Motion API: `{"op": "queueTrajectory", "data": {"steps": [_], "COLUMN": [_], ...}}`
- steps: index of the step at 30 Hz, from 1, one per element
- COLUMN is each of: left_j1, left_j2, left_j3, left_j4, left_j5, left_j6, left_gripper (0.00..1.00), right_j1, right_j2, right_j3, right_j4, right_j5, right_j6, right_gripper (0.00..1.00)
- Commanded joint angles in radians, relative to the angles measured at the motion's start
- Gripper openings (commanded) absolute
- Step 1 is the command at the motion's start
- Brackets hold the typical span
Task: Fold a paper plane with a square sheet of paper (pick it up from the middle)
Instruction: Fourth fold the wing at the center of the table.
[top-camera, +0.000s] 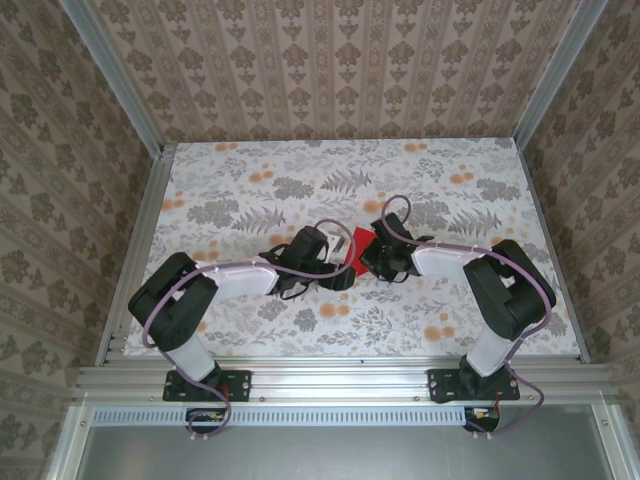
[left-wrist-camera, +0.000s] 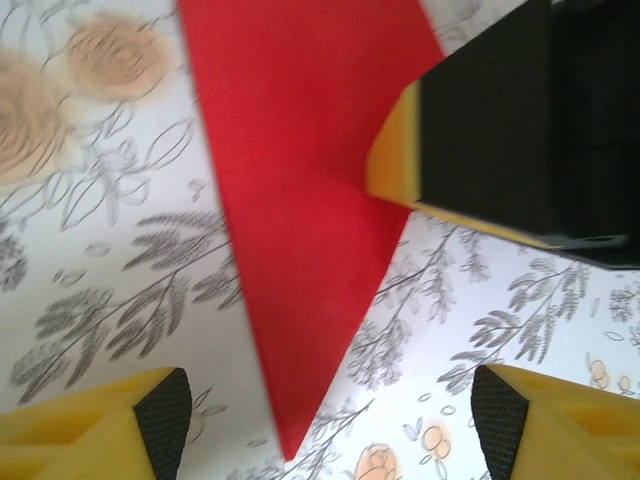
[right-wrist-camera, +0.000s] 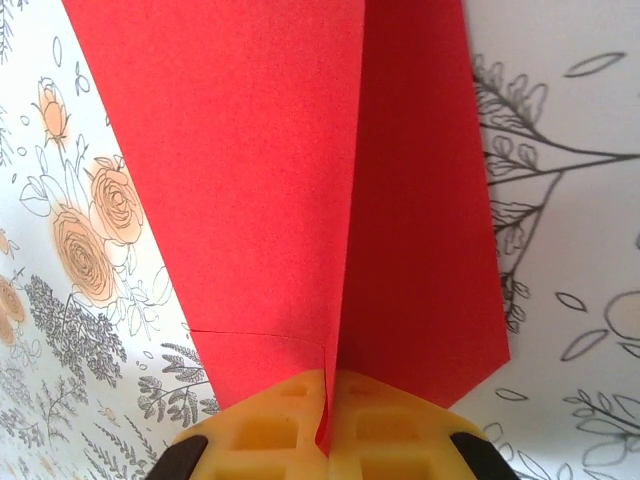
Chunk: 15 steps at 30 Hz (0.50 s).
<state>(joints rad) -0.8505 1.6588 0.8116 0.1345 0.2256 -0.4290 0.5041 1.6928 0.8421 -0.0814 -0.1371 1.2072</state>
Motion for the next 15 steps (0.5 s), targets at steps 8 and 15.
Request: {"op": "queueTrajectory", "data": {"steps": [8,15], "left_j1": [-0.015,-0.020], "left_j2": [0.017,0.070], "left_j3": [-0.001,0.028], "left_j4": [0.094,0.105], "left_j5": [0.041,0.037], "left_j6": [0.137,0.143], "left_gripper": [0.55,0.47], "right_j1": [-0.004,-0.015], "right_j2": [-0.063,-0.056], "right_j3": [-0.007,-0.012], "right_j4": [-0.018,-0.003], "right_j5": [-0.039,-0.080], "right_j6": [0.108,0.139], "right_gripper": [0.01,0.01]}}
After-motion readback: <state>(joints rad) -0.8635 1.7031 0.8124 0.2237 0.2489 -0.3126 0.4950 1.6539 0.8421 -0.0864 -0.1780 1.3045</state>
